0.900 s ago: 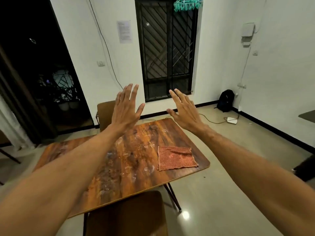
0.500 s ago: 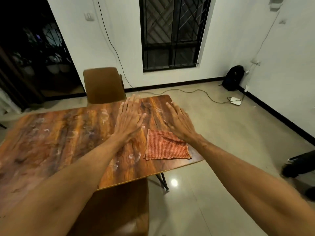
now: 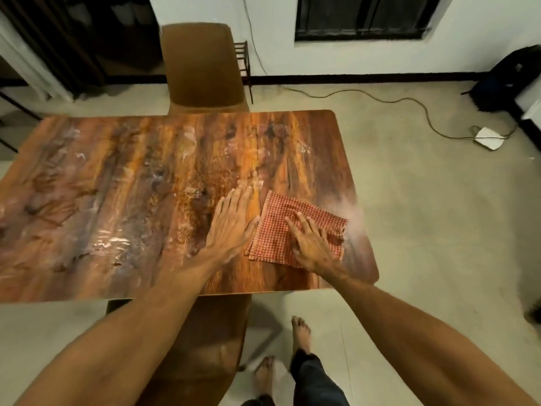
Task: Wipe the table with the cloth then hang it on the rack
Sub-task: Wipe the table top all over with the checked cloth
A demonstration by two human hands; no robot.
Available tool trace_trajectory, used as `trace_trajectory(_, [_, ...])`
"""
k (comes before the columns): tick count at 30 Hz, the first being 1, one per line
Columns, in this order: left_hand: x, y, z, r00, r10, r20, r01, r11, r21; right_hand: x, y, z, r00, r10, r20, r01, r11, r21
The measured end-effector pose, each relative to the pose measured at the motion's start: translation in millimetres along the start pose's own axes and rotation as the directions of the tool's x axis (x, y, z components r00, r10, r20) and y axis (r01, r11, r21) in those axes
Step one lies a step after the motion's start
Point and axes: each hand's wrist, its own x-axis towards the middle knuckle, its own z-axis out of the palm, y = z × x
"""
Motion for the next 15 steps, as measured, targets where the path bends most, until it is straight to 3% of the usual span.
trace_trajectory(2, [2.7, -4.5, 20.0, 0.997, -0.073, 0.035, 0.074, 0.997, -0.013, 16.2, 13.2, 16.9, 0.998, -0.027, 0.063, 0.030, 0.999, -0.040])
trace_trajectory(8, [6.2, -17.5, 57.2, 0.976, -0.208, 0.058, 0.208, 0.978, 0.001, 77.4, 35.0, 32.1, 0.998, 0.050, 0.029, -0.048, 0.997, -0.067])
trace_trajectory(15, [-0.8, -43.3, 70.2, 0.945, -0.322, 0.054, 0.324, 0.945, -0.038, 75.8, 30.6, 53.6, 0.963, -0.265, 0.052, 0.268, 0.962, -0.054])
